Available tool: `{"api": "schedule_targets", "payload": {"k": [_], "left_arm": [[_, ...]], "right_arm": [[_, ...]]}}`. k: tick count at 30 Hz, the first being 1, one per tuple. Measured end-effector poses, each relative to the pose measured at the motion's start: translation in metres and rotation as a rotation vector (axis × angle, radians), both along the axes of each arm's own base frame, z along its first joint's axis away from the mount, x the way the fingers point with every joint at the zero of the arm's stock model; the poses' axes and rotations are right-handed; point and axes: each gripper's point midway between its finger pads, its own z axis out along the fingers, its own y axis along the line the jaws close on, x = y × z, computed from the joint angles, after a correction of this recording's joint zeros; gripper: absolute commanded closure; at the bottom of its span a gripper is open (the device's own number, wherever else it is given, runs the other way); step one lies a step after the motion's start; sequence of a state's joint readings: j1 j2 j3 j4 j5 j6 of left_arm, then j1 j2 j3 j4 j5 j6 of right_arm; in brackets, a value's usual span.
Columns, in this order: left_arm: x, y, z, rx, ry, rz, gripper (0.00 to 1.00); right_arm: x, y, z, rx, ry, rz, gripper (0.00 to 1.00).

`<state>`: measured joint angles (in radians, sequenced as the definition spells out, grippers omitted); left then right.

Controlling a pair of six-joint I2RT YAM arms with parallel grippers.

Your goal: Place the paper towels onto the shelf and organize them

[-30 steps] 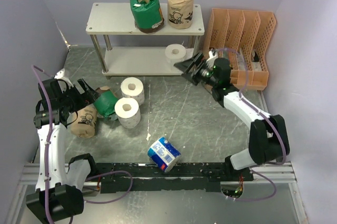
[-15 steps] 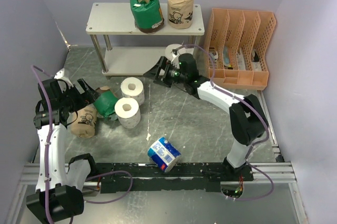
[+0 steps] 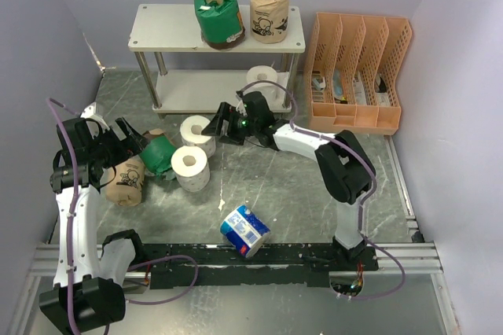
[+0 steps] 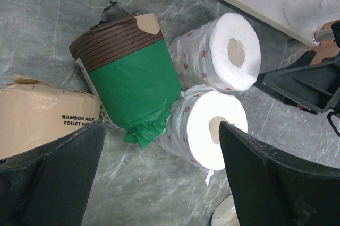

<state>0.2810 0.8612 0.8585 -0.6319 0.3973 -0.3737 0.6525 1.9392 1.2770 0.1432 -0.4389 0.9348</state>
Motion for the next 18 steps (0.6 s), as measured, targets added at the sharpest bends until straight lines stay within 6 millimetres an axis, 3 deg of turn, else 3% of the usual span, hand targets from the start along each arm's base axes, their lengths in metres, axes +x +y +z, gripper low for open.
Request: {"api": "schedule_targets", "payload": {"k": [7,13,15,18], "left_arm": [[-0.001,0.0,0.002,0.001,-0.007,0.0,0.0],[-0.001,0.0,0.002,0.003,-0.01,0.0,0.0],[-0.001,0.0,0.002,0.002,-0.009,0.0,0.0],[-0.001,0.0,0.002,0.002,-0.009,-0.001,0.0]], "right_arm": [[0.01,0.012,-0.002,0.005,-0.011,0.007,0.32],[0.01,0.014,-0.026,-0.022,0.02,0.015,0.44],[0.01,0.015,-0.025,-0.014,0.016,0.021,0.51],[0.011,0.018,-0.022,-0.007,0.005,0.031,0.72]]}}
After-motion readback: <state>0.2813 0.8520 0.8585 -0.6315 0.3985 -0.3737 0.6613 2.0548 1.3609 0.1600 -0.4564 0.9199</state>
